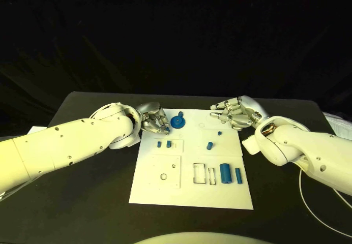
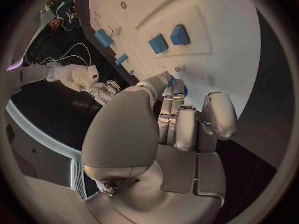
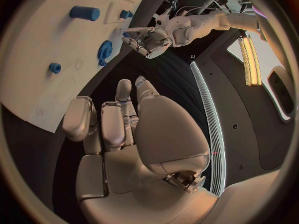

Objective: Assemble the parts on the task board

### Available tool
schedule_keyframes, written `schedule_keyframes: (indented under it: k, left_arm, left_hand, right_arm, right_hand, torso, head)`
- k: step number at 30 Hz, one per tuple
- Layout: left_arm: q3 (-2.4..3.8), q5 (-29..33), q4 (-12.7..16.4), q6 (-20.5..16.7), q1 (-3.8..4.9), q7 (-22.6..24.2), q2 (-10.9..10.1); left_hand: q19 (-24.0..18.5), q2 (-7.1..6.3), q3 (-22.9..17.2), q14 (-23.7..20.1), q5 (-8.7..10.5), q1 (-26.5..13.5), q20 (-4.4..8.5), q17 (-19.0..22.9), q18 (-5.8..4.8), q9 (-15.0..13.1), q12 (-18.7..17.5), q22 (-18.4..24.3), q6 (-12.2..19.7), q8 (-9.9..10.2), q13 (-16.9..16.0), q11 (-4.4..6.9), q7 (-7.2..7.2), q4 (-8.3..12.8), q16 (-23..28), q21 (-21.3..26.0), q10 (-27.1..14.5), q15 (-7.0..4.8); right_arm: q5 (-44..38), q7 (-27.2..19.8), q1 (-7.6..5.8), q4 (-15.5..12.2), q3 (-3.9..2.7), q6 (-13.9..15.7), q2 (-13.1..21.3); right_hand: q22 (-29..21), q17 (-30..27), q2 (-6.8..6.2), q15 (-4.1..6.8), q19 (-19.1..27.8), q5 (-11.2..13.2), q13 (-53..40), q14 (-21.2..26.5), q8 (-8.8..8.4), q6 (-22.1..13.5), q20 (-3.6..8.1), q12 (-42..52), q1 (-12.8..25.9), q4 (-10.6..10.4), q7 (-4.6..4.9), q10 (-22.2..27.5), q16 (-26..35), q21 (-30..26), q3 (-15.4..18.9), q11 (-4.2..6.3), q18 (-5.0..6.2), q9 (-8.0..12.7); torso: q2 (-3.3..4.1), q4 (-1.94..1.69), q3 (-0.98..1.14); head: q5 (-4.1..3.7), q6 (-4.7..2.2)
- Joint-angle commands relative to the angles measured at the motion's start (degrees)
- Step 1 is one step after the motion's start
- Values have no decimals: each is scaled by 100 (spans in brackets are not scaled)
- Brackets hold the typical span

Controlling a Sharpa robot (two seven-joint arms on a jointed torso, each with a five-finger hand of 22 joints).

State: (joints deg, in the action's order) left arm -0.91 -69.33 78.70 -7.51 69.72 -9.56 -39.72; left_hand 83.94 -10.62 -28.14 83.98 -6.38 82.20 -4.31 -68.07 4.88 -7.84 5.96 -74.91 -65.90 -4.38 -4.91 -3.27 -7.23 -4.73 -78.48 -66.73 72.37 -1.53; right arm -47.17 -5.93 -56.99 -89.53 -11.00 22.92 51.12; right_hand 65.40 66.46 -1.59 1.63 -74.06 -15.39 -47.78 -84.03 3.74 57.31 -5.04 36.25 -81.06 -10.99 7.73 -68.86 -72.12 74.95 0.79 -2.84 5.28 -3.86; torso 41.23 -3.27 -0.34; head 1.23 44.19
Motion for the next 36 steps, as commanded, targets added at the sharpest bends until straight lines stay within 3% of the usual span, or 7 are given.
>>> schedule_keyframes:
  k: [1, 19, 36]
  left_arm:
    - [3, -395, 5, 335, 6, -167, 18]
    - [2, -630, -59, 541, 4, -291, 88]
    - [2, -574, -92, 563, 3, -304, 154]
  left_hand:
    - [83, 3, 15, 201, 35, -56, 1, 4, -35, 9, -25, -308, -47, 15, -5, 0, 0, 12, 16, 15, 53, 12]
    - [84, 3, 16, 202, 45, -60, 1, 1, -36, 10, -28, -313, -48, 16, -6, 3, 4, 15, 13, 9, 55, 12]
    - [76, 7, 19, 198, 55, -75, 2, 23, -30, 12, -30, -300, -52, 16, -7, 5, 7, 13, 23, 37, 62, 10]
  right_arm:
    - [-4, -2, 4, -5, 0, -80, -5]
    - [-12, 3, 4, -11, 0, -80, -16]
    - [-13, -1, 4, -8, 0, -97, -23]
  right_hand:
    - [2, 8, 33, -24, 37, 28, -1, -122, 19, -21, 12, -19, 42, -23, 31, -9, 15, -38, 7, -2, 32, -6]
    - [-8, 1, 43, -24, 43, 31, 11, -122, 19, -21, 12, -27, 46, -27, 31, -7, 22, -46, 4, -1, 34, -6]
    - [-8, 1, 43, -24, 43, 31, 11, -122, 19, -21, 12, -27, 46, -27, 31, -7, 22, -46, 4, -1, 34, -6]
  torso:
    - [2, -3, 2]
    - [0, -6, 1]
    - [3, -1, 4]
  head:
    - [7, 12]
    - [80, 55]
    - [75, 69]
